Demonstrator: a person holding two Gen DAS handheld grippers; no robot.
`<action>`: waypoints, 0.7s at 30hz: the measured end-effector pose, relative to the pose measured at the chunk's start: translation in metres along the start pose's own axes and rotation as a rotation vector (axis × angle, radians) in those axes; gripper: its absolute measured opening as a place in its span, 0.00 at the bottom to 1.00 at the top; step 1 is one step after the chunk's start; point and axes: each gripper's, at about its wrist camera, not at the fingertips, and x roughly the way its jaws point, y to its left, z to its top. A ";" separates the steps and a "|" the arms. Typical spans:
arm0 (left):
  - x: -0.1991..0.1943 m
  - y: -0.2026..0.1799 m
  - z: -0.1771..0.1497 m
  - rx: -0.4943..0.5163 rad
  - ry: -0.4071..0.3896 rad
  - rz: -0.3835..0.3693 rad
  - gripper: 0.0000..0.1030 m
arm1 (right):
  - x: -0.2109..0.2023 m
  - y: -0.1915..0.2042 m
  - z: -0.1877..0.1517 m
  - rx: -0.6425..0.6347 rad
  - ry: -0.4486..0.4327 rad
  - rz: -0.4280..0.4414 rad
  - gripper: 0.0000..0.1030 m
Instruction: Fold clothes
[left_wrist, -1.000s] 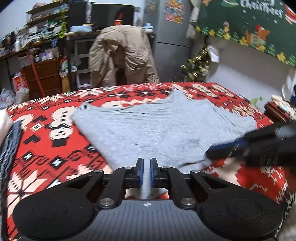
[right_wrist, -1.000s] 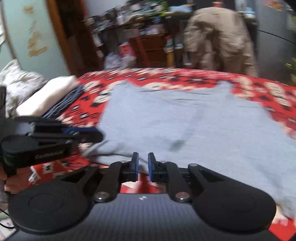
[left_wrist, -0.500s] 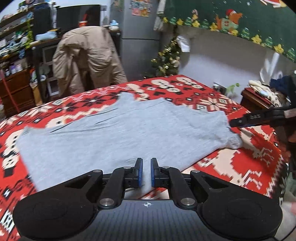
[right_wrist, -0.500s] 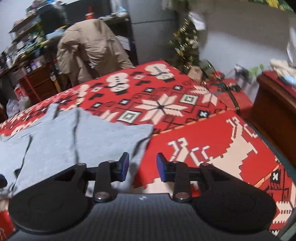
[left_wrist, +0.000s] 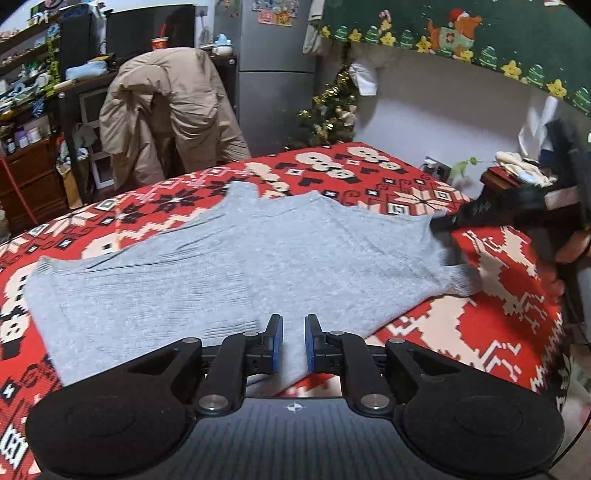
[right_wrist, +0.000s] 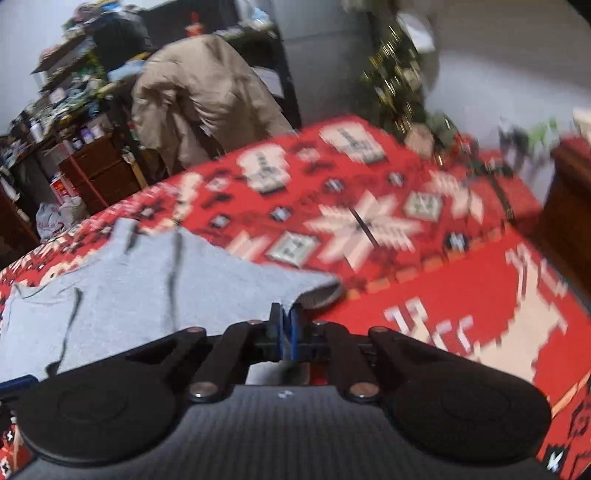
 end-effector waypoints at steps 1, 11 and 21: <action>-0.003 0.003 0.000 -0.007 -0.007 0.008 0.12 | -0.005 0.013 0.005 -0.033 -0.016 0.012 0.03; -0.047 0.056 -0.015 -0.094 -0.081 0.088 0.12 | -0.019 0.168 0.032 -0.260 -0.068 0.240 0.03; -0.081 0.110 -0.042 -0.201 -0.110 0.162 0.12 | 0.013 0.294 -0.007 -0.384 0.004 0.327 0.04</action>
